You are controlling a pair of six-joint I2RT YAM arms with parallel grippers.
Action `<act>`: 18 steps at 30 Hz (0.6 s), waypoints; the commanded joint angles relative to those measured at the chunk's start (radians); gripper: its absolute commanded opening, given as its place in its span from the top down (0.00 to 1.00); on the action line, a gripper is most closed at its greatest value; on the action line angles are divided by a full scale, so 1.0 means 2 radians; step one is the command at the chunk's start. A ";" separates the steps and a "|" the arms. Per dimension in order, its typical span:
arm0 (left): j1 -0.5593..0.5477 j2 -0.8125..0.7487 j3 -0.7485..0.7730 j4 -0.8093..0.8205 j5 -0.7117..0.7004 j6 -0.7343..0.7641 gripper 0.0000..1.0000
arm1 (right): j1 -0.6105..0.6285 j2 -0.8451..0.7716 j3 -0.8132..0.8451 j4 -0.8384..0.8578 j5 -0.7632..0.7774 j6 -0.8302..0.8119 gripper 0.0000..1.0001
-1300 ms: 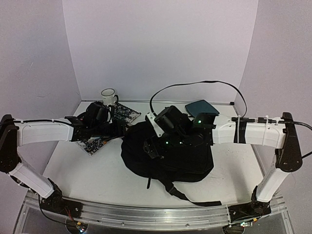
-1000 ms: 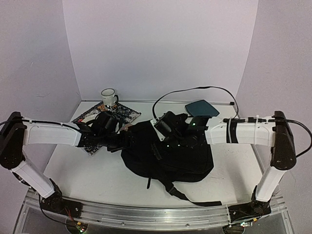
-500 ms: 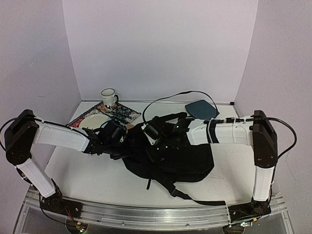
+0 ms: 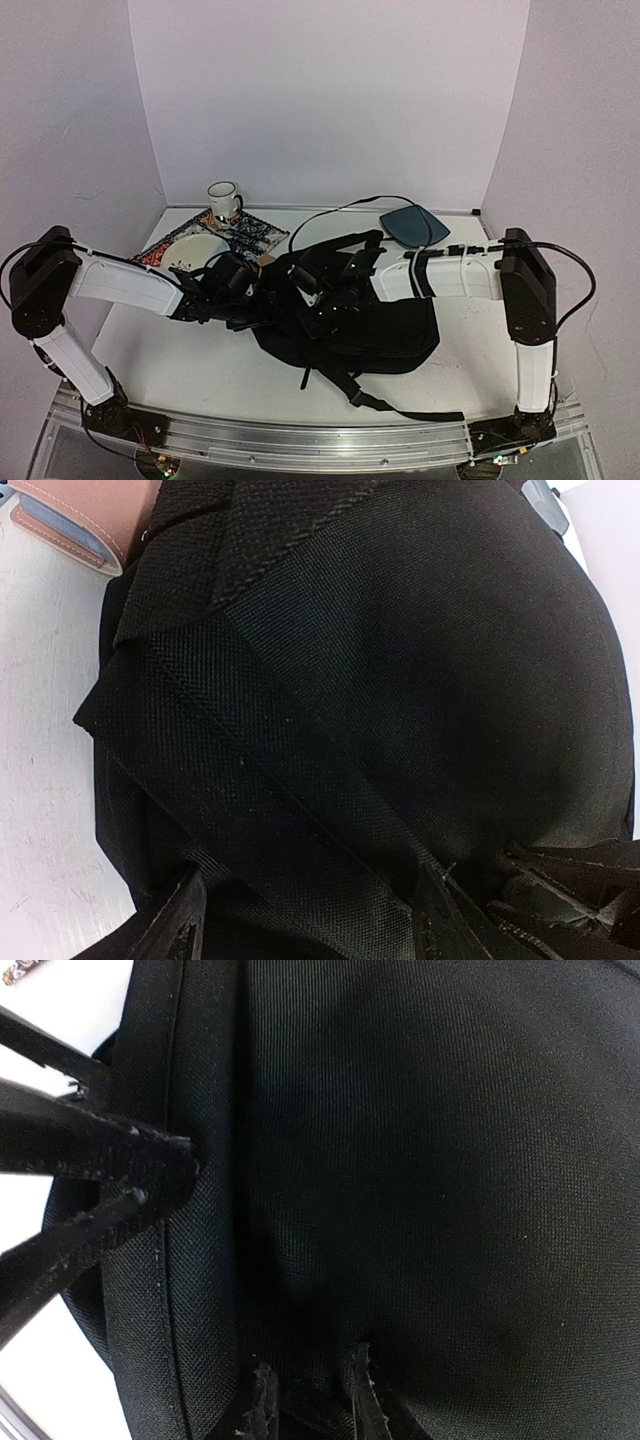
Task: Pack the student bag
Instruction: Hold the student bag at the center of the board, then grab the pocket on the back of the student bag, then unzip the pocket on the back of the student bag.
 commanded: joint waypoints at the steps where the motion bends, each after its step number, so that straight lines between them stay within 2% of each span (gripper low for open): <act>1: -0.005 0.005 -0.011 -0.012 0.004 -0.009 0.29 | 0.008 0.009 0.016 -0.050 0.024 0.004 0.79; 4: -0.005 0.006 -0.015 -0.013 -0.006 -0.007 0.29 | 0.008 0.001 0.011 -0.060 0.041 0.011 0.97; 5: -0.005 0.006 -0.016 -0.013 -0.010 -0.007 0.29 | 0.008 -0.005 0.007 -0.061 0.045 0.012 1.00; 18: -0.001 0.036 -0.035 -0.010 -0.055 -0.007 0.29 | -0.014 -0.117 -0.110 -0.117 0.154 0.093 1.00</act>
